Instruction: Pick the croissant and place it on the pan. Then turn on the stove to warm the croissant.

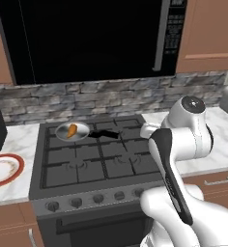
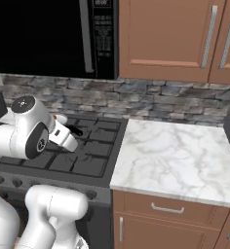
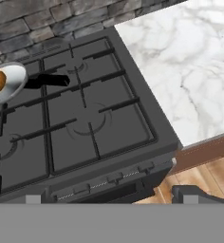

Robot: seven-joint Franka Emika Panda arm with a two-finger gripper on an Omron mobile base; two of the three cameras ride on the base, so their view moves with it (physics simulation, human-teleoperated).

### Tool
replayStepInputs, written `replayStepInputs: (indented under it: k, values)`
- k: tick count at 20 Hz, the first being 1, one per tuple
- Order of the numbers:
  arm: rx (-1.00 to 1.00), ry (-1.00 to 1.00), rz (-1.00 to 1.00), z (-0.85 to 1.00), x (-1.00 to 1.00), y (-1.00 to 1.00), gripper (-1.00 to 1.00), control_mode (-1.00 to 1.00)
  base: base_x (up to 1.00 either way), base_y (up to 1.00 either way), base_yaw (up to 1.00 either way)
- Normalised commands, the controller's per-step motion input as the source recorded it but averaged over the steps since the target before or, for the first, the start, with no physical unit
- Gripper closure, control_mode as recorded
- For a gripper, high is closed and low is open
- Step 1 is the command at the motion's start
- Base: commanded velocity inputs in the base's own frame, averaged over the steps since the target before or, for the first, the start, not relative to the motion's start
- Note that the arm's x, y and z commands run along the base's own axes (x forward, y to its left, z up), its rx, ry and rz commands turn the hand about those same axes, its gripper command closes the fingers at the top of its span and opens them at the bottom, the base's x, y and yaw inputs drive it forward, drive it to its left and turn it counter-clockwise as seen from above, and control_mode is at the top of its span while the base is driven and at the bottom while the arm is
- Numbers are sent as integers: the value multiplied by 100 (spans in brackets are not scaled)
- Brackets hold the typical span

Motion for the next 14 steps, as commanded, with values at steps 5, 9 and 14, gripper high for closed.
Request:
replayStepInputs:
  k: [5, 9, 14]
  values:
    - [0, 0, 0, 0, 0, 0, -100, 100, -11, -30, 0]
    - [0, -4, 0, 0, -6, 0, -100, -100, -14, -5, 0]
    - [-6, -13, 0, 0, -22, 17, -100, -100, 0, 0, 0]
